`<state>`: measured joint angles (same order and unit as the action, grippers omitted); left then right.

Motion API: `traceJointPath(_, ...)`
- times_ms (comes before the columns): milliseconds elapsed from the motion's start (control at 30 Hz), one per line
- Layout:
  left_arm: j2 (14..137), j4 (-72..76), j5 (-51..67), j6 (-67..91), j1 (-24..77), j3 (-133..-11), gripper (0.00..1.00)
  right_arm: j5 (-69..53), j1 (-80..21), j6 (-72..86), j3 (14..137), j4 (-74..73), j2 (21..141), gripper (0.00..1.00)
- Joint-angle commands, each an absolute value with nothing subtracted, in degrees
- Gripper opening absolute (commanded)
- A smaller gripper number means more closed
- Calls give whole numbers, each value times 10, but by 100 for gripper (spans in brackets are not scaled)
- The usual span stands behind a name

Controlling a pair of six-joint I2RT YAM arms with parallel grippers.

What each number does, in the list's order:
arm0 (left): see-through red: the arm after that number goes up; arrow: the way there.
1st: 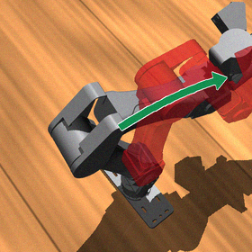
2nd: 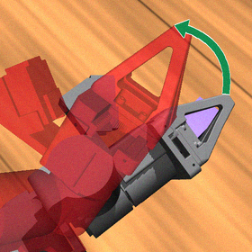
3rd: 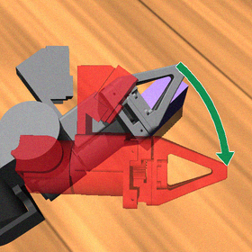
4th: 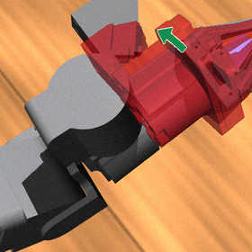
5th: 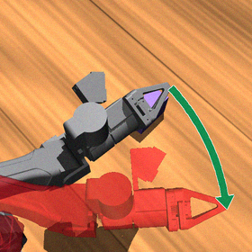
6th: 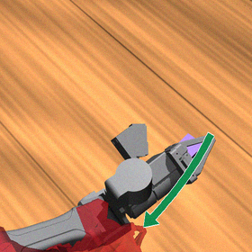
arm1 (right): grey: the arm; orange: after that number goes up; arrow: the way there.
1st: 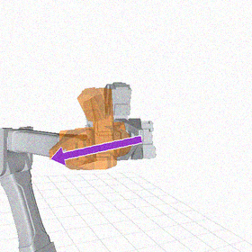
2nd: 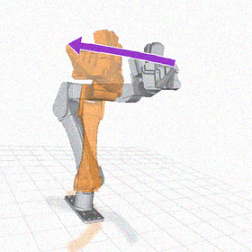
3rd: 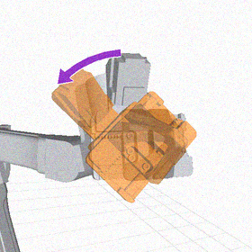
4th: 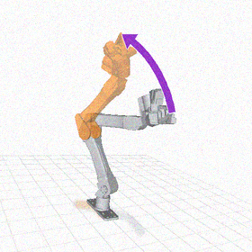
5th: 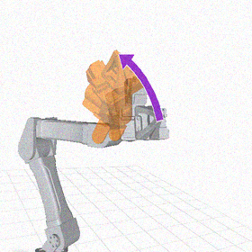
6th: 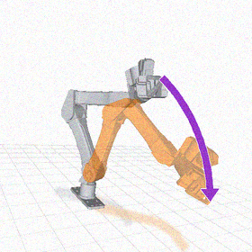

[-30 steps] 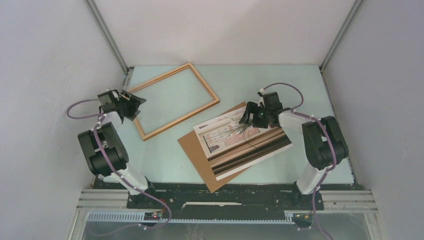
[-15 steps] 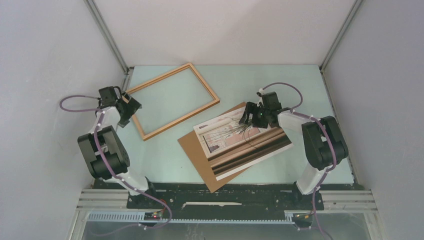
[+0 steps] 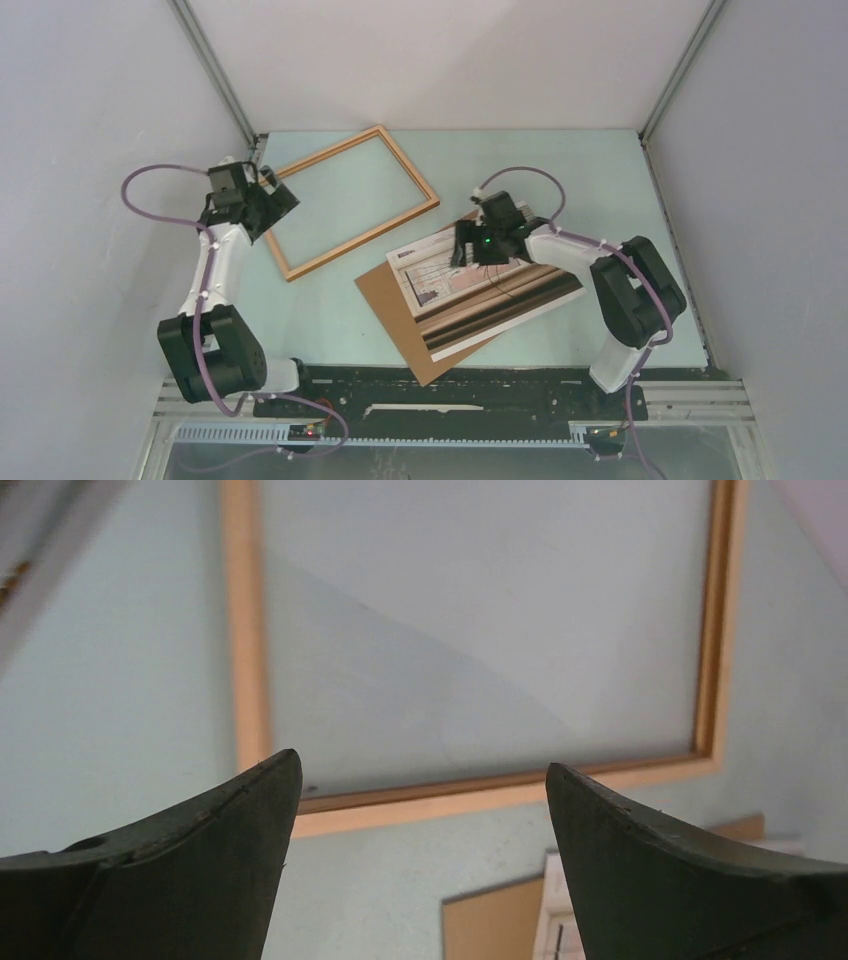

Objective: Put the photo into the frame

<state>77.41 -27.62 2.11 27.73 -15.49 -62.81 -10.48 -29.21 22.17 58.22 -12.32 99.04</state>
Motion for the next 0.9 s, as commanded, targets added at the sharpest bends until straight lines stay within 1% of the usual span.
traceJointPath(0, 789, -268, 99, 247, -102, -646, 99, -174, -386, 235, 644, -157, 994, 89)
traceJointPath(67, 803, -270, 136, 249, -88, -653, 98, -208, -435, 247, 677, -164, 1015, 88)
traceJointPath(133, 808, -269, 161, 245, -81, -657, 97, -210, -484, 253, 728, -180, 1040, 88)
traceJointPath(267, 802, -272, 145, 213, -78, -659, 97, -227, -558, 274, 796, -188, 1102, 88)
traceJointPath(400, 806, -281, 137, 190, -77, -654, 97, -231, -592, 288, 847, -198, 1158, 88)
traceJointPath(533, 821, -264, 172, 199, -75, -639, 96, -225, -610, 286, 887, -222, 1197, 88)
traceJointPath(733, 834, -248, 213, 219, -74, -639, 95, -205, -621, 297, 883, -229, 1218, 88)
traceJointPath(867, 834, -245, 224, 220, -72, -636, 95, -140, -621, 297, 829, -230, 1194, 88)
